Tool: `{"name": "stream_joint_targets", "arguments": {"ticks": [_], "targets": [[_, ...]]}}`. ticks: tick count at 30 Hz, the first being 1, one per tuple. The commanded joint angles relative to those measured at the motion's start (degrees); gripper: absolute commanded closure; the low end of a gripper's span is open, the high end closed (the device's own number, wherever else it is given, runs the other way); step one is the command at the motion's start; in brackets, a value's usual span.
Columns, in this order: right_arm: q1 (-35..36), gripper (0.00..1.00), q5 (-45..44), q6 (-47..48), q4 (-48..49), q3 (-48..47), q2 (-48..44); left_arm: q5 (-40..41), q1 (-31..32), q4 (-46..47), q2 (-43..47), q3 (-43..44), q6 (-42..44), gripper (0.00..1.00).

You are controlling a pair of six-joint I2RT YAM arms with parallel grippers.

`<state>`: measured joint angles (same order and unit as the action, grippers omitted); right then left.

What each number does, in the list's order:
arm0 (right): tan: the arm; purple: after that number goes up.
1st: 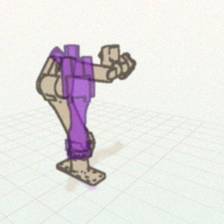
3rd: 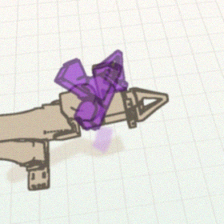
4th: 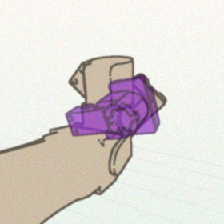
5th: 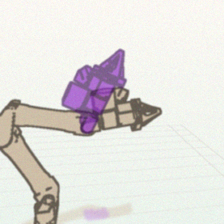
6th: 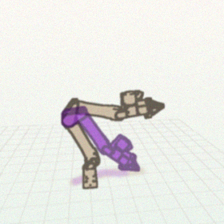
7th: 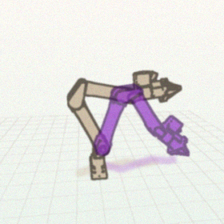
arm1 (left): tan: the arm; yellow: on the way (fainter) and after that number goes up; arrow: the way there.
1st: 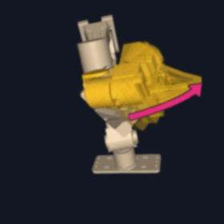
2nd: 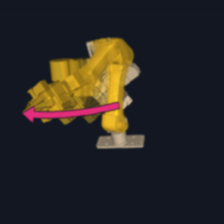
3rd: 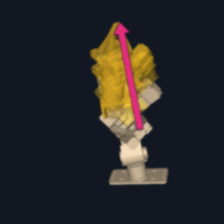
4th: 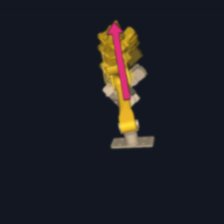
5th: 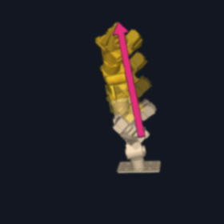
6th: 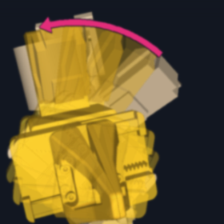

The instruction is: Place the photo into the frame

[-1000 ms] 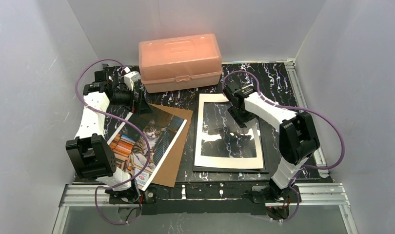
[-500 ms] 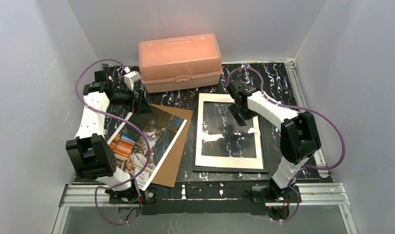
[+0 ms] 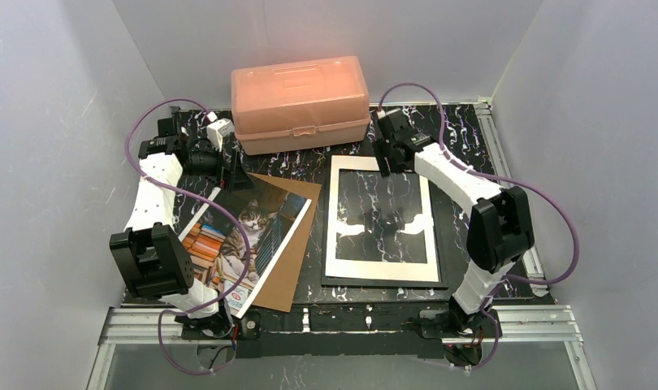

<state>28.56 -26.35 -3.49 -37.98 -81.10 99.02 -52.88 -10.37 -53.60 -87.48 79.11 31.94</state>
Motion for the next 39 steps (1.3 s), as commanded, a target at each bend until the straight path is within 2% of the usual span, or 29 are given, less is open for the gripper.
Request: {"name": "stream_joint_targets", "arguments": {"ticks": [1,5,10,14,17,22,33,39], "targets": [[0.0,0.27,5.3,-6.1,14.4,-7.6,6.3,-0.4,0.2,-1.3,-0.6,-0.2,0.5,0.02],[0.7,0.51,8.9,-9.5,23.3,-9.5,12.0,-0.2,0.2,-0.5,-1.7,0.1,-0.4,0.02],[4.0,0.61,6.7,-10.1,35.8,-7.5,16.1,0.6,0.1,-0.3,-2.7,0.6,-0.3,0.02],[5.4,0.64,7.0,-11.4,43.7,-5.7,18.3,1.1,0.1,-0.2,-3.4,0.6,-0.2,0.02],[6.0,0.65,7.6,-12.7,46.1,-6.0,20.7,1.3,0.1,-0.2,-3.8,0.8,-0.2,0.02],[6.5,0.67,8.7,-14.4,45.7,-7.6,24.5,1.6,0.1,-0.2,-4.4,1.3,-0.3,0.02],[6.9,0.67,11.3,-15.6,45.4,-5.5,25.3,1.6,0.1,-0.2,-4.2,1.3,0.0,0.02],[7.1,0.67,11.9,-15.1,42.2,-7.5,27.3,1.4,0.1,-0.4,-4.1,1.5,0.0,0.02]]}}
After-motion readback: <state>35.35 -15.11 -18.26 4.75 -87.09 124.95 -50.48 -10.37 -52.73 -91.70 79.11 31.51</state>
